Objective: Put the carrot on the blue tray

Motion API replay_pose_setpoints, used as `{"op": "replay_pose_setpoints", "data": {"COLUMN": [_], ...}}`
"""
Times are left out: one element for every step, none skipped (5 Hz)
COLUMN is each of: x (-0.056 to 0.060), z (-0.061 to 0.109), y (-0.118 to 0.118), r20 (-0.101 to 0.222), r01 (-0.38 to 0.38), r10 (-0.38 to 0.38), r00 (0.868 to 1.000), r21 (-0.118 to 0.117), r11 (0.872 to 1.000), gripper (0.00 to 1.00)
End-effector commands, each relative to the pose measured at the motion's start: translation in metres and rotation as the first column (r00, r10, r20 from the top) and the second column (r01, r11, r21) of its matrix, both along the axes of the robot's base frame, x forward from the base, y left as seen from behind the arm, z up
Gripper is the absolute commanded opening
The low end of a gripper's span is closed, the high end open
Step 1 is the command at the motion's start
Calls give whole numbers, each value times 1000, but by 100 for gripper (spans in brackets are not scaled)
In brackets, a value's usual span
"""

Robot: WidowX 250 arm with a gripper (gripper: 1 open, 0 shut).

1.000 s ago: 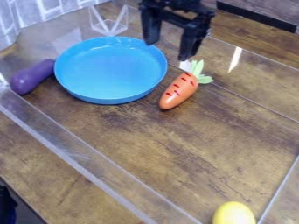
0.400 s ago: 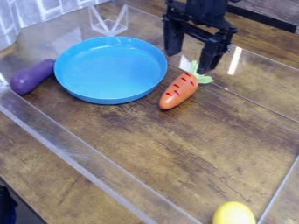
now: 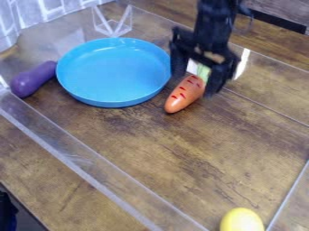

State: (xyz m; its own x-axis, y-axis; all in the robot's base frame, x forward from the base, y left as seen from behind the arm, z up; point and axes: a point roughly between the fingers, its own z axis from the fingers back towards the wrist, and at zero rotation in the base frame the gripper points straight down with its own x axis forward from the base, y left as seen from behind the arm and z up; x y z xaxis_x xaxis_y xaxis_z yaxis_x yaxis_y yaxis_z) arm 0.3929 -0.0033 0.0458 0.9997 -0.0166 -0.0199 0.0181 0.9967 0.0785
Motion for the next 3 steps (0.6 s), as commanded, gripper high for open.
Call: {"op": "replay_pose_setpoints", "data": {"x": [15, 25, 30], "z": [-5, -12, -11], "y": [-3, -2, 1], "r20": [33, 19, 22], "r01": [8, 1, -12], "r10": [-8, -1, 12], "r00": [999, 1000, 1000], "r21": [15, 18, 19], "r11": [1000, 1000, 1000], "gripper": [100, 0, 0]}}
